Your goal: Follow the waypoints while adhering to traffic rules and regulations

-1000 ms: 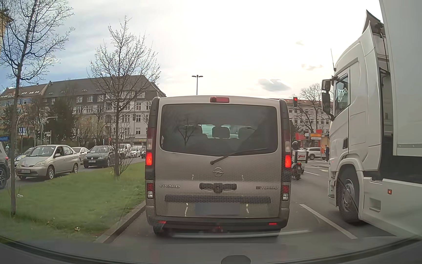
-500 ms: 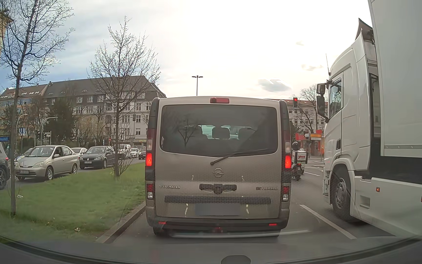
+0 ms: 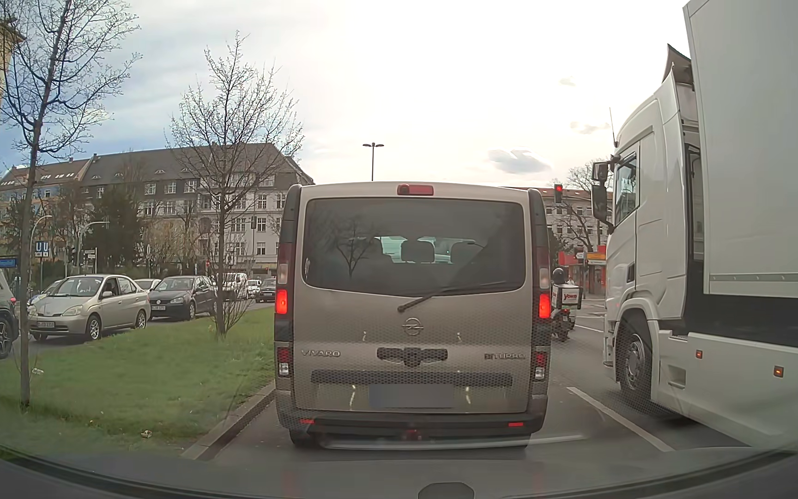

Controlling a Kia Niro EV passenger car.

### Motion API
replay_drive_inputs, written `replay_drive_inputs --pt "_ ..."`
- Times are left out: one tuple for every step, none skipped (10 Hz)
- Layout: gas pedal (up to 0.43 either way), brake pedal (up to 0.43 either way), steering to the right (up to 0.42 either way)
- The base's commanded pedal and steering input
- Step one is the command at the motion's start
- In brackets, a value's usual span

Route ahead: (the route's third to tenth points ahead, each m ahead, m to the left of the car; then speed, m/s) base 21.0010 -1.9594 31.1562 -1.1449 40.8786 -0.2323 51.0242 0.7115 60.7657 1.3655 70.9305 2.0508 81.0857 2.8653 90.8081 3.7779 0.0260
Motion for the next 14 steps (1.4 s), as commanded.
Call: replay_drive_inputs --pt "0.0 0.293 -0.003" --pt "0.0 0.299 -0.003" --pt "0.0 0.299 -0.003" --pt "0.0 0.299 -0.003" --pt "0.0 0.299 -0.003" --pt "0.0 0.299 -0.003" --pt "0.0 0.299 -0.003" --pt "0.0 0.299 -0.003" --pt "0.0 0.299 -0.003" --pt "0.0 0.299 -0.003" --pt "0.0 0.299 -0.003" --pt "0.0 0.299 -0.003" --pt "0.0 0.299 -0.003" --pt "0.0 0.299 -0.003"
